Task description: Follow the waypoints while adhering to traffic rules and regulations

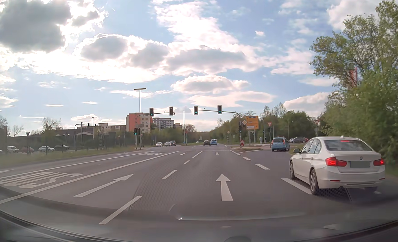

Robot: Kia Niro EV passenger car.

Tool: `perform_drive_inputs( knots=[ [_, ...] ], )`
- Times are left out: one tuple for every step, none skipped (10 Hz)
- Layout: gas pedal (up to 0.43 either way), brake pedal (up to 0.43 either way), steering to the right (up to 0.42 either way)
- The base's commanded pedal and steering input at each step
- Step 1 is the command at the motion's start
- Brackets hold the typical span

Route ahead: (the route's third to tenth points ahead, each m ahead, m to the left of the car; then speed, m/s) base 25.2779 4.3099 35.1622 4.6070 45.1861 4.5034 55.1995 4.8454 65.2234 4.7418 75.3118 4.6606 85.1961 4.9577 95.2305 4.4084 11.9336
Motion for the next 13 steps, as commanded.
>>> perform_drive_inputs(
  knots=[
    [0.11, 0.0, 0.001],
    [0.11, 0.0, 0.001],
    [0.11, 0.0, 0.001],
    [0.11, 0.0, 0.001],
    [0.11, 0.0, 0.001],
    [0.11, 0.0, 0.001],
    [0.11, 0.0, 0.0],
    [0.11, 0.0, -0.001],
    [0.11, 0.0, -0.003],
    [0.11, 0.0, -0.003],
    [0.11, 0.0, -0.003],
    [0.11, 0.0, -0.002],
    [0.11, 0.0, -0.001]
  ],
)
